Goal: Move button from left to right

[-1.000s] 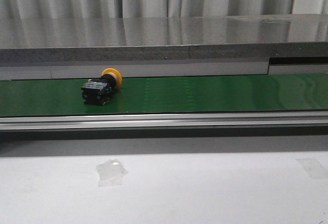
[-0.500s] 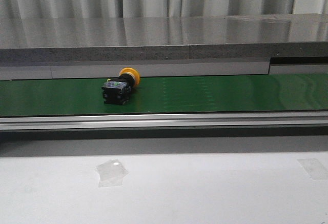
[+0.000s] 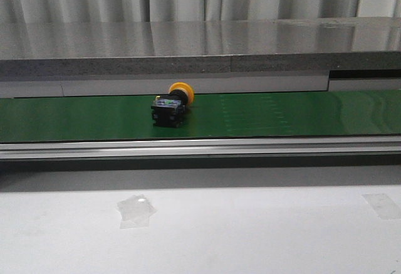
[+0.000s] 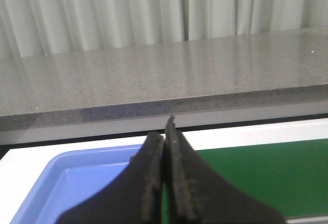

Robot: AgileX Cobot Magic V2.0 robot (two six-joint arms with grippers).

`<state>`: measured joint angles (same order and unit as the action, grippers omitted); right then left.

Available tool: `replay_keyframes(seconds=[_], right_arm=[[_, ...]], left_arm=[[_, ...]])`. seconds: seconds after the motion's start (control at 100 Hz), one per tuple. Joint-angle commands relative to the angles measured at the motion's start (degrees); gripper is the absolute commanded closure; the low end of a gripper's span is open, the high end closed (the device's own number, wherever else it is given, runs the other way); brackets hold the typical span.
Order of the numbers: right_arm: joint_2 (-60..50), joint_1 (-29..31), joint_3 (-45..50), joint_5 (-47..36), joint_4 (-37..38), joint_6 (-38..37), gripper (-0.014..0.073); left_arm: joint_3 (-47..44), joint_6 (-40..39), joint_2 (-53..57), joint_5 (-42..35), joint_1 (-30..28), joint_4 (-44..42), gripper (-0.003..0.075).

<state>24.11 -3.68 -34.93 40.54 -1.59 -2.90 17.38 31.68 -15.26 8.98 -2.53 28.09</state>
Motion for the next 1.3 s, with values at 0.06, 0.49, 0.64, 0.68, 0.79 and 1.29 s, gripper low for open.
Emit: replay_keyframes(seconds=[0.06, 0.49, 0.64, 0.68, 0.79, 1.29], right_arm=[[10.94, -0.07, -9.2, 1.07, -0.42, 0.11, 0.0662], [25.38, -0.07, -13.51, 1.45, -2.43, 0.11, 0.0624], [25.59, -0.07, -13.51, 1.51, -2.43, 0.16, 0.038], [25.59, -0.07, -13.51, 1.56, -2.43, 0.16, 0.029], [25.59, -0.07, -13.51, 1.37, -2.7, 0.16, 0.0096], [34.48, -0.07, -19.83, 1.49, -13.11, 7.49, 0.0032]], left_arm=[[1.59, -0.65, -0.44, -3.83, -0.21, 0.86, 0.074], [1.59, -0.65, -0.44, -3.83, -0.21, 0.86, 0.074], [1.59, -0.65, -0.44, -3.83, -0.21, 0.86, 0.074], [1.59, -0.65, -0.44, -3.83, -0.21, 0.86, 0.074], [1.59, -0.65, -0.44, -3.83, -0.21, 0.86, 0.074], [1.59, -0.65, -0.44, -3.83, -0.21, 0.86, 0.074]])
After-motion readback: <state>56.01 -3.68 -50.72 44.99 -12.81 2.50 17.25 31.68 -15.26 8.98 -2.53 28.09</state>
